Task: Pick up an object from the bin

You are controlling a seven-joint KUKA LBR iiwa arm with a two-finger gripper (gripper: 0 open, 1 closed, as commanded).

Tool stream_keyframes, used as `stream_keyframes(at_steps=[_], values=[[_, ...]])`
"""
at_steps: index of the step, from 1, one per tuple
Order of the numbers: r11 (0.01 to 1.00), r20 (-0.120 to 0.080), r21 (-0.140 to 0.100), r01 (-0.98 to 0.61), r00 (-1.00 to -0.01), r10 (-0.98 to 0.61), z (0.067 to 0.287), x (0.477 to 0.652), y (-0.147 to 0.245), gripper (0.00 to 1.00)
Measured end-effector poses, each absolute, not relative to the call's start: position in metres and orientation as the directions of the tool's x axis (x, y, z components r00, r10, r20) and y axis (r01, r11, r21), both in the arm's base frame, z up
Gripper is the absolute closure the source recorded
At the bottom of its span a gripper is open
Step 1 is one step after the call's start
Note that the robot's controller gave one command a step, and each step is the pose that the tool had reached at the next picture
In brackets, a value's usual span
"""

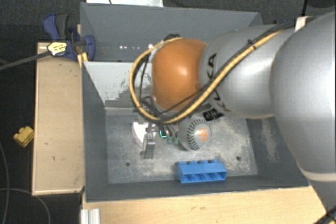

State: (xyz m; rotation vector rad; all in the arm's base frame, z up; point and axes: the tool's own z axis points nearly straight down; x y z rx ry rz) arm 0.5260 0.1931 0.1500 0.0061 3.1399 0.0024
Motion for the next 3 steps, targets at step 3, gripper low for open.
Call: stream_keyframes(at_steps=[3], values=[[0.999,-0.006,0.003,0.035,-0.999,0.035,0.158,0.541,0.080,0.00]])
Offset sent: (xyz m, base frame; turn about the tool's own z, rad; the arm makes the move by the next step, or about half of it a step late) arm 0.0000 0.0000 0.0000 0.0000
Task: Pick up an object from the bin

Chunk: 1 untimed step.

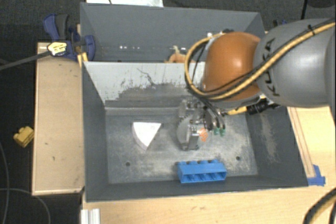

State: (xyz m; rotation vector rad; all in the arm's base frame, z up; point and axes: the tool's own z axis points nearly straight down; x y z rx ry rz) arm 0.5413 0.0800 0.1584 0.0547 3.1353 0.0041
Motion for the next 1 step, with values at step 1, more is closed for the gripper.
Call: stream_keyframes(at_steps=[1], values=[[1.000,0.000,-0.002,0.031,-1.000,0.031,0.1422,0.5522,0.0511,0.00]])
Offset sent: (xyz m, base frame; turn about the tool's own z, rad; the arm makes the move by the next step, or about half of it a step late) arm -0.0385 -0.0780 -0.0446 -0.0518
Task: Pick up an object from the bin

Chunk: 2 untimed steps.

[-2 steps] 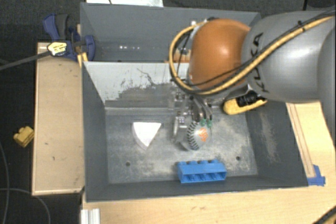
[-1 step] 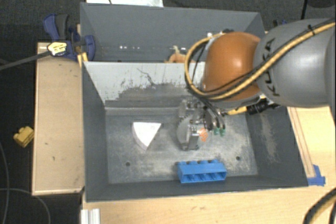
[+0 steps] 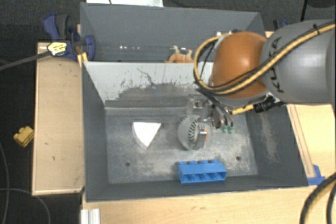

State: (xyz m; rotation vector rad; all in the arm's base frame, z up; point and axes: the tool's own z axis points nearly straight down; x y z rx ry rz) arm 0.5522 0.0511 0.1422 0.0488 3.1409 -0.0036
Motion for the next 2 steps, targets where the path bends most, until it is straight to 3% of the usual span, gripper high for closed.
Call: stream_keyframes(at_steps=[1,2], values=[[1.000,-0.009,0.002,-0.006,-1.000,-0.006,0.124,0.522,0.019,0.00],[0.999,-0.014,0.004,0.049,-0.999,0.049,0.096,0.527,0.000,0.00]])
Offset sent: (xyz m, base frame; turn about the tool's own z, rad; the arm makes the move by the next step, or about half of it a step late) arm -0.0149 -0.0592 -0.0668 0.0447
